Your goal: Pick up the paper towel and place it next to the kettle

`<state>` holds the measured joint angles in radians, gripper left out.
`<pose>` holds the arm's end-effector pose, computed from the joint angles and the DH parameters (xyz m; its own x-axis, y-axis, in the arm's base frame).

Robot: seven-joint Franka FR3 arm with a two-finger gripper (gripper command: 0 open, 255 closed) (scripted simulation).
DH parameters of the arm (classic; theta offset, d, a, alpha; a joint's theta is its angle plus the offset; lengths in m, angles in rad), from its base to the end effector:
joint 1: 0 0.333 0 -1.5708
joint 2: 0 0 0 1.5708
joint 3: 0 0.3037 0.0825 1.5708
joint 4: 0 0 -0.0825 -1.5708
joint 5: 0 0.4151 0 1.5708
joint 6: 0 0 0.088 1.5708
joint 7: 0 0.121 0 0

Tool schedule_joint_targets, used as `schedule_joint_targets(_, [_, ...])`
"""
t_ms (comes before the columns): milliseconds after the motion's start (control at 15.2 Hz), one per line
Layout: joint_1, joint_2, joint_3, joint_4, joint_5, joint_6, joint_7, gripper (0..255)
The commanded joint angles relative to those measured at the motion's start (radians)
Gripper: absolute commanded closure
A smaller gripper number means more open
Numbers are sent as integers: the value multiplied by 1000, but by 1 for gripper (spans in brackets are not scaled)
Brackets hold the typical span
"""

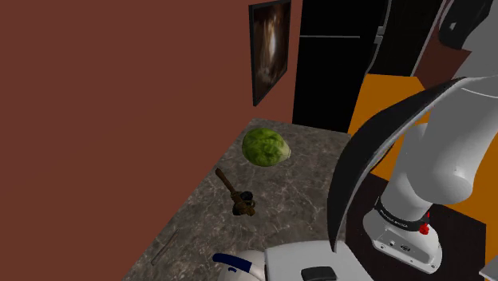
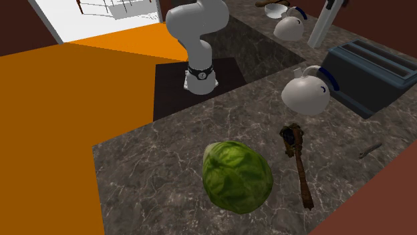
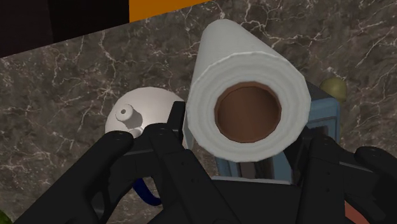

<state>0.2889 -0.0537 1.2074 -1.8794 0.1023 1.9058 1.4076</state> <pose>0.0282 0.5912 0.4817 0.9975 0.0589 -0.0398 0.0568 -0.9970 -0.0526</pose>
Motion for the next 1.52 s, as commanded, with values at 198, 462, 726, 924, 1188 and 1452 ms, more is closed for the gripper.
schedule_joint_targets(198, [1, 22, 9, -56, -20, 65, 12, 255])
schedule_joint_targets(462, [5, 53, 19, -98, -52, 119, 33, 255])
schedule_joint_targets(726, [13, 95, 23, -136, -96, 172, 63, 255])
schedule_joint_targets(924, [26, 131, 19, -162, -135, 210, 90, 255])
schedule_joint_targets(1188, [51, 181, 3, -193, -193, 259, 129, 255])
schedule_joint_targets(1452, [84, 231, -24, -219, -252, 305, 168, 255])
